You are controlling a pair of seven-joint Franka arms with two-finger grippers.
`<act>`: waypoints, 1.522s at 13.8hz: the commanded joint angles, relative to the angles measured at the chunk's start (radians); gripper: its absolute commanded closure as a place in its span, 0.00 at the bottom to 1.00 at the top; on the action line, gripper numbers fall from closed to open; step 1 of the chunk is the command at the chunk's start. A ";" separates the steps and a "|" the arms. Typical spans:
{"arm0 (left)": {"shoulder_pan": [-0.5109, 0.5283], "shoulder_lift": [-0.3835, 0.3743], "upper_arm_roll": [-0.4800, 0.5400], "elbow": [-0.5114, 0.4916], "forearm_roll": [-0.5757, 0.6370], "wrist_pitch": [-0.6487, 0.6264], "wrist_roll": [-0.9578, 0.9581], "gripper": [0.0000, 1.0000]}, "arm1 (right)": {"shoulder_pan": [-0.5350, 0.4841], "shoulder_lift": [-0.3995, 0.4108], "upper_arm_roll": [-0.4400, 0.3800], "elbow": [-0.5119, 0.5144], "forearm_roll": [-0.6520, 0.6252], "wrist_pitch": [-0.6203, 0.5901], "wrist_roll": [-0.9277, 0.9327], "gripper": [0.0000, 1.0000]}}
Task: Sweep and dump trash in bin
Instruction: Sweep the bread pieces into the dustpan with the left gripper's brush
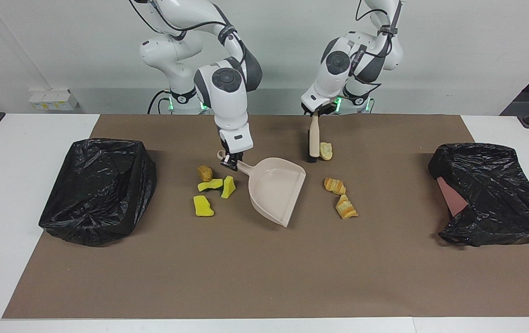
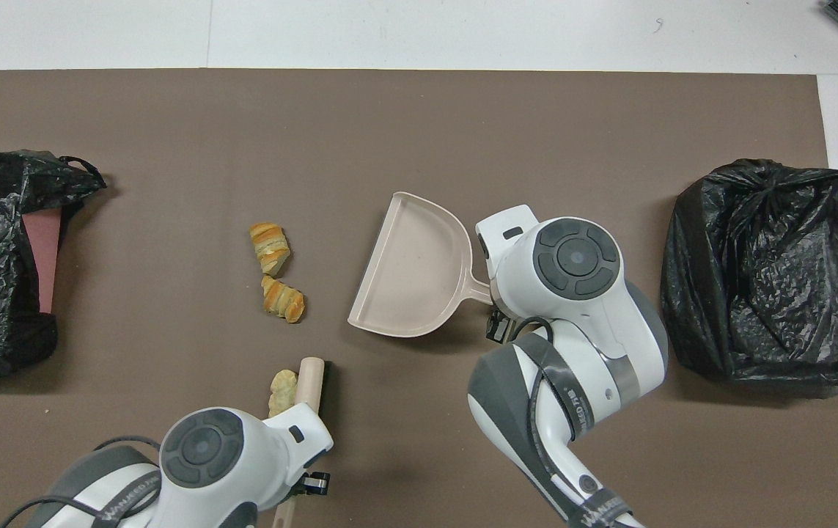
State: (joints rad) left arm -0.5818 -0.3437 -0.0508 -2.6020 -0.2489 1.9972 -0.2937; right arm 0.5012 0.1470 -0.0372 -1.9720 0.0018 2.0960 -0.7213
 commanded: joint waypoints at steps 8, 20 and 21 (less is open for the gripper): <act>0.304 0.204 0.005 0.207 0.023 0.089 0.462 1.00 | 0.071 0.029 0.013 0.030 -0.017 -0.071 0.060 1.00; 0.433 0.474 0.011 0.572 0.126 0.043 0.452 1.00 | 0.117 0.144 0.017 0.178 -0.002 -0.083 0.122 1.00; 0.435 0.501 0.011 0.577 0.149 0.069 0.453 1.00 | 0.114 0.149 0.023 0.179 0.006 -0.086 0.118 1.00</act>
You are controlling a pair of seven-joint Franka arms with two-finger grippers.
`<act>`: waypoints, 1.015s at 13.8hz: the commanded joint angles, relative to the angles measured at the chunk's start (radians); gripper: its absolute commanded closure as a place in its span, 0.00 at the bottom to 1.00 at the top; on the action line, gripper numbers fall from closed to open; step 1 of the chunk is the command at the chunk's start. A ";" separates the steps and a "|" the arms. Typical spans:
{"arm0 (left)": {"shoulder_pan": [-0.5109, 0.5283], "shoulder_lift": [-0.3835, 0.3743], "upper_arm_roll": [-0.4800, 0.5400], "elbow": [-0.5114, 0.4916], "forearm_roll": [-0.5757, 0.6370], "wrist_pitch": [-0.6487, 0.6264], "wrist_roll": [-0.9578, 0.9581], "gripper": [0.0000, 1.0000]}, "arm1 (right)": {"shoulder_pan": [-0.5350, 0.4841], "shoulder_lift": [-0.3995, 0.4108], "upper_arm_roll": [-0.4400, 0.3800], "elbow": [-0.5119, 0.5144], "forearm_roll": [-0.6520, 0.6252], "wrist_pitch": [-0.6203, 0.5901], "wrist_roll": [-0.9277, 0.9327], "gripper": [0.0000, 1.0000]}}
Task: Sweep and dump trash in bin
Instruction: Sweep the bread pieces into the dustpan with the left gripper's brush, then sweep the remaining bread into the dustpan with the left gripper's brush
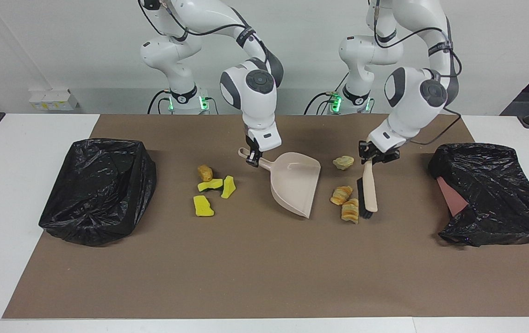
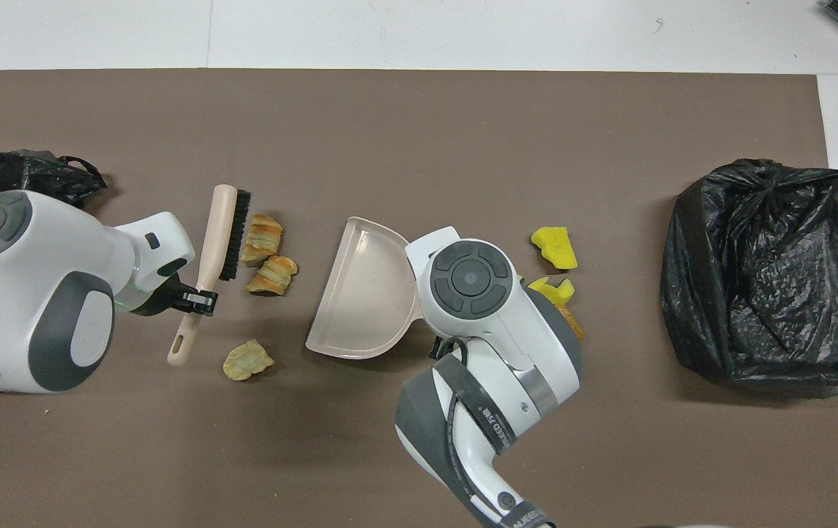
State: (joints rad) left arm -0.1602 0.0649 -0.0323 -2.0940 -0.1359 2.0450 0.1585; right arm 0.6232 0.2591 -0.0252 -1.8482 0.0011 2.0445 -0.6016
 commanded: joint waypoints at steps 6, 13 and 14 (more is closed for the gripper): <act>0.013 0.060 -0.014 -0.042 0.071 0.064 -0.020 1.00 | -0.002 0.058 0.019 0.056 0.022 -0.015 0.003 1.00; -0.211 0.006 -0.018 -0.098 -0.129 0.034 -0.316 1.00 | 0.000 0.057 0.019 0.056 0.022 -0.024 0.008 1.00; -0.238 0.004 -0.018 -0.097 -0.145 0.032 -0.351 1.00 | 0.000 0.057 0.019 0.056 0.022 -0.024 0.009 1.00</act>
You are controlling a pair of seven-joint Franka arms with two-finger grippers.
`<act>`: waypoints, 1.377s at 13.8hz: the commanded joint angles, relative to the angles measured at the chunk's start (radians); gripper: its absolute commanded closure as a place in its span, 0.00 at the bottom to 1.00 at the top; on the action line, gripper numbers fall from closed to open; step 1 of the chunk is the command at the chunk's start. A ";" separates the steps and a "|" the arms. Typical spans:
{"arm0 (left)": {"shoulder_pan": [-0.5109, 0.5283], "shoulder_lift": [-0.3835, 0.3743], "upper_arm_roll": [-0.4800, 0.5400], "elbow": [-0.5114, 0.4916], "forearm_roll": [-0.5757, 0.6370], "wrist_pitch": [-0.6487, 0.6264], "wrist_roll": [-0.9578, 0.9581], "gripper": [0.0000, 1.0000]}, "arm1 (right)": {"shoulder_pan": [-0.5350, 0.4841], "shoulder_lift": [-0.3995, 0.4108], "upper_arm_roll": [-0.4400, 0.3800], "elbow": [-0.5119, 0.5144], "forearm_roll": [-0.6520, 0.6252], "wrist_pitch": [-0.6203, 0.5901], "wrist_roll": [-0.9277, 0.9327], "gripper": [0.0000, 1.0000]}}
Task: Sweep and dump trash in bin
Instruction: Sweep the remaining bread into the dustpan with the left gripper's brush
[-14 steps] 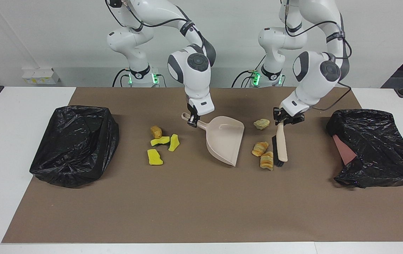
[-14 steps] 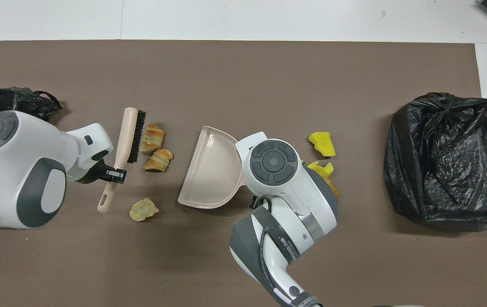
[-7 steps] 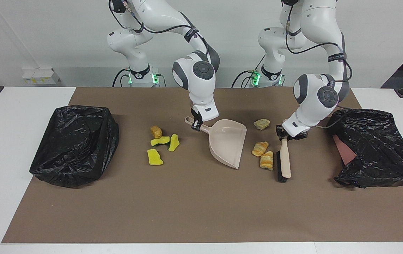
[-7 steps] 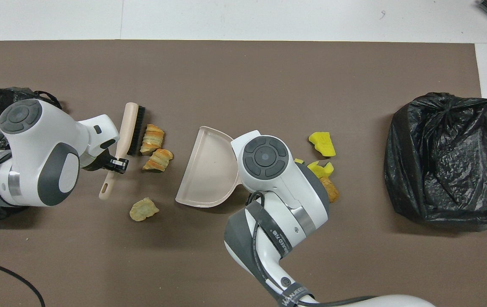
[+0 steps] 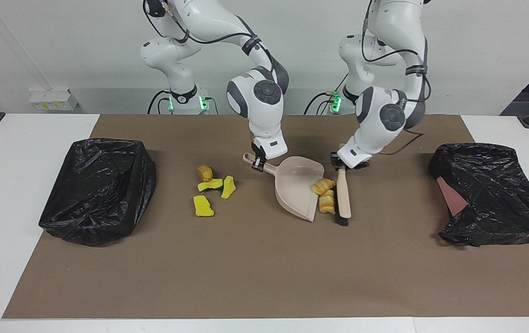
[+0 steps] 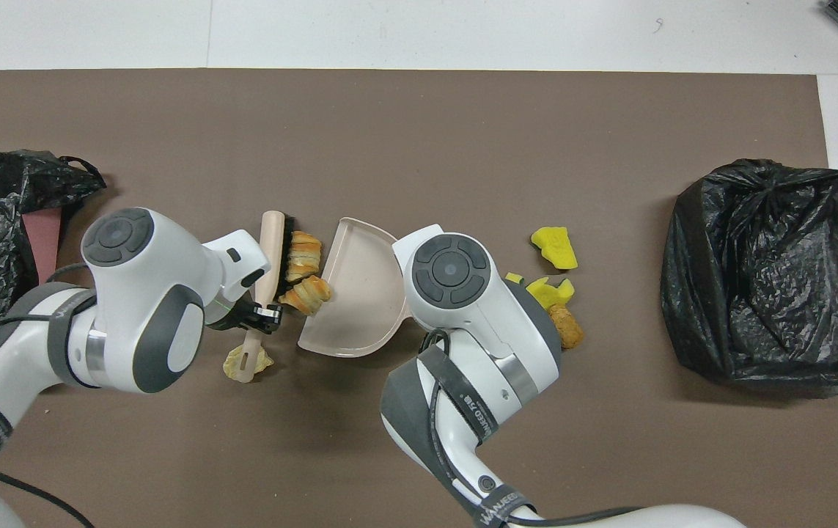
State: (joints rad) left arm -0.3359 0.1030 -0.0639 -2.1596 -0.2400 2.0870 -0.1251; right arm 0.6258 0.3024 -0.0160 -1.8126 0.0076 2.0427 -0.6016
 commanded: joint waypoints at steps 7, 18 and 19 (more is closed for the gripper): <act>-0.042 -0.133 0.024 -0.006 -0.061 -0.105 -0.217 1.00 | -0.004 0.015 0.010 0.019 0.012 -0.018 -0.001 1.00; 0.138 -0.454 0.021 -0.369 0.080 -0.210 -0.380 1.00 | -0.005 0.006 0.008 -0.027 -0.009 0.042 -0.253 1.00; 0.132 -0.460 0.013 -0.403 0.080 -0.191 -0.381 1.00 | -0.004 0.003 0.008 -0.033 -0.009 0.042 -0.251 1.00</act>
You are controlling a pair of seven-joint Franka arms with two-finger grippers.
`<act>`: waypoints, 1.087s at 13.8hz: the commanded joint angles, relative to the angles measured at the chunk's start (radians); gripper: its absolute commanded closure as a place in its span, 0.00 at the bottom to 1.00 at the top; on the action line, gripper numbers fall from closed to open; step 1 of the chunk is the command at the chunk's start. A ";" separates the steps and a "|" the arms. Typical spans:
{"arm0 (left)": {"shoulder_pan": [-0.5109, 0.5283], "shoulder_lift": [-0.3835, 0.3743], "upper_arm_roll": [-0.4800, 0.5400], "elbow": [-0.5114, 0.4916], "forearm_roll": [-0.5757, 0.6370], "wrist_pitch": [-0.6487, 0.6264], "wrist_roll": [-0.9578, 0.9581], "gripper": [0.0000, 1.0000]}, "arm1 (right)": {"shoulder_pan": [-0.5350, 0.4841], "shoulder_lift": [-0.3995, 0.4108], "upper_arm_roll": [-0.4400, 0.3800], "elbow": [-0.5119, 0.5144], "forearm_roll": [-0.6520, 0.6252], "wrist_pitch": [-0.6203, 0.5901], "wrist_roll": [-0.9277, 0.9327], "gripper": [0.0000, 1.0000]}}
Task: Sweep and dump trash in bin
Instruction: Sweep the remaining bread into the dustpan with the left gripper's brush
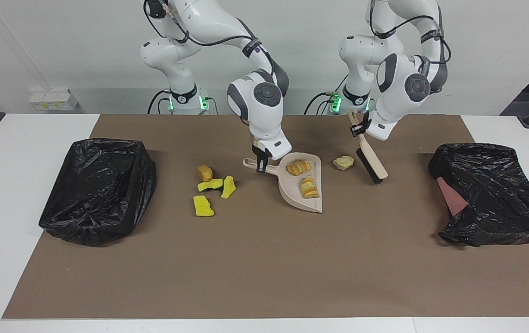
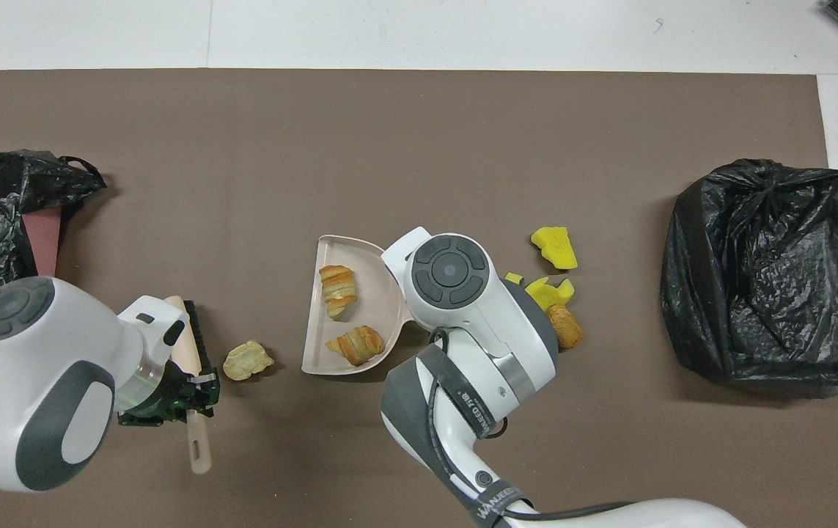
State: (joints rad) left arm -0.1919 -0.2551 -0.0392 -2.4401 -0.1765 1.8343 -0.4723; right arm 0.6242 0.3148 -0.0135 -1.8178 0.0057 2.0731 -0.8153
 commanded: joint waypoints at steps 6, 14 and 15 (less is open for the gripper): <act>-0.202 -0.012 -0.016 -0.145 -0.039 0.247 -0.019 1.00 | -0.004 -0.010 0.006 -0.023 -0.007 -0.008 -0.028 1.00; -0.399 0.155 -0.013 -0.031 -0.247 0.479 -0.009 1.00 | -0.032 -0.031 0.006 -0.017 -0.006 -0.041 -0.059 1.00; -0.391 0.155 -0.011 -0.028 -0.242 0.473 0.001 1.00 | -0.037 -0.033 0.006 -0.017 -0.004 -0.045 -0.061 1.00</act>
State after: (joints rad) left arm -0.5806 -0.1289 -0.0671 -2.4961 -0.4007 2.3000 -0.5053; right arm 0.6008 0.3075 -0.0169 -1.8223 0.0039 2.0581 -0.8449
